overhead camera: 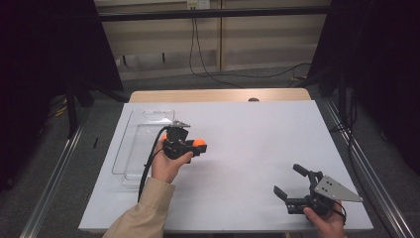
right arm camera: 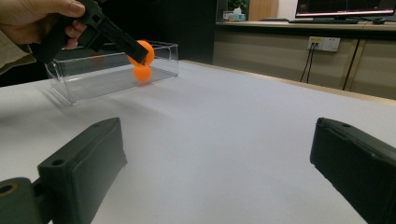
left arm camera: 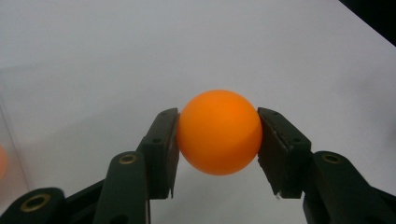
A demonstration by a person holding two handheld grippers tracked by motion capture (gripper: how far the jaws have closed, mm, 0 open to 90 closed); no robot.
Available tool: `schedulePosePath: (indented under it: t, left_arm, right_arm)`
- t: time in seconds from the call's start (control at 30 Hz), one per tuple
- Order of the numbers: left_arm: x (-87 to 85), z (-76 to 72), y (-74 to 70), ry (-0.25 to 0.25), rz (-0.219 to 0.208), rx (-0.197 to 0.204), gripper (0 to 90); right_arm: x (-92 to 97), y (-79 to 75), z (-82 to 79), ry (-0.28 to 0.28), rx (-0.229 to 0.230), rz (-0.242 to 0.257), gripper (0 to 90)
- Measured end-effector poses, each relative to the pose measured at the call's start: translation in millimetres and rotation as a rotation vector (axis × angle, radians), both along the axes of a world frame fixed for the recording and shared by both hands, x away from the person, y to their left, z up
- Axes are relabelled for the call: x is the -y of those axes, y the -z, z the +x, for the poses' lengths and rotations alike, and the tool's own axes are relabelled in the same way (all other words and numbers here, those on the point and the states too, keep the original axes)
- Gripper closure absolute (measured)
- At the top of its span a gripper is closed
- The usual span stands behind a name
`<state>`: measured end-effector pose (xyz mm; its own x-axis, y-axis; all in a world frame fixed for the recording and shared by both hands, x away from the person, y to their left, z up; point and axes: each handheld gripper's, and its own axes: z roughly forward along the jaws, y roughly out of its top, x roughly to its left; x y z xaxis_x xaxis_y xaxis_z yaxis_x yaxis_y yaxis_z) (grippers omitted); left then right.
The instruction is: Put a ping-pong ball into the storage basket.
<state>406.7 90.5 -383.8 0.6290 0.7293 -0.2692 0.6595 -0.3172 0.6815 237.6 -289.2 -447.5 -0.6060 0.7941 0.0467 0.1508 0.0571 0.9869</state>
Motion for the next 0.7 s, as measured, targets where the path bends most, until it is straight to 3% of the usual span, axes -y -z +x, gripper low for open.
schedulePosePath:
  t: [0.7]
  left_arm:
    - [-7.9, 0.2, -7.9, 0.003, -0.005, 0.019, 50.9]
  right_arm:
    - [-0.3, 0.4, 0.3, -0.001, -0.002, 0.001, 2.7]
